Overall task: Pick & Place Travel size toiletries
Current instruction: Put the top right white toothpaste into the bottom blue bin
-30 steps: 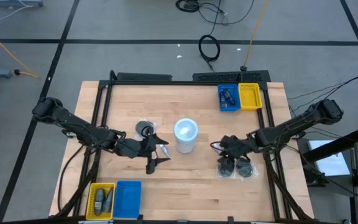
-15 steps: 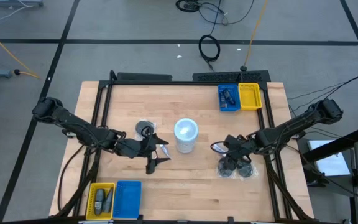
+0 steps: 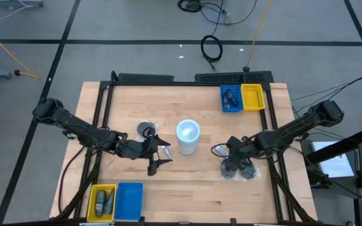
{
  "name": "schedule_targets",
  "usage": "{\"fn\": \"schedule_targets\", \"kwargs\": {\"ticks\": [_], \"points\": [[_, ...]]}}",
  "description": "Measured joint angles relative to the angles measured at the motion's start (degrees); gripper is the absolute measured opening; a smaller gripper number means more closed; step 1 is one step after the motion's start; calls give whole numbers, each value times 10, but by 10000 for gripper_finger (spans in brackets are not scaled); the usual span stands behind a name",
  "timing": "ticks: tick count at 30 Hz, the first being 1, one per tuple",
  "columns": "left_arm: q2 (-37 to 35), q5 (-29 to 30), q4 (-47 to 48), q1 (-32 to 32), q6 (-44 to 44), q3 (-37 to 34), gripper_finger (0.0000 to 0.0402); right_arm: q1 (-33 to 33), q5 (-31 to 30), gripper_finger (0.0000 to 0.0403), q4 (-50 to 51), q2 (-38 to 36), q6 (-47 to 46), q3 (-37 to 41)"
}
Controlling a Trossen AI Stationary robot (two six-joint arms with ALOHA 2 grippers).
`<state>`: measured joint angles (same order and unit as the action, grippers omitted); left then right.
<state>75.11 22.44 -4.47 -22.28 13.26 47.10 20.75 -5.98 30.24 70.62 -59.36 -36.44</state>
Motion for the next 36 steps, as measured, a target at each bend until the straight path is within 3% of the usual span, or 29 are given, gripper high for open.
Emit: {"fn": "schedule_targets", "kwargs": {"ticks": [16,32,36], "points": [[0,0,0,0,0,0,310,0,-3,171,-46,85,0,-3],[0,0,0,0,1,0,310,0,-4,170,-56,89,1,-1],[0,0,0,0,1,0,310,0,-5,152,-56,89,1,-1]]}}
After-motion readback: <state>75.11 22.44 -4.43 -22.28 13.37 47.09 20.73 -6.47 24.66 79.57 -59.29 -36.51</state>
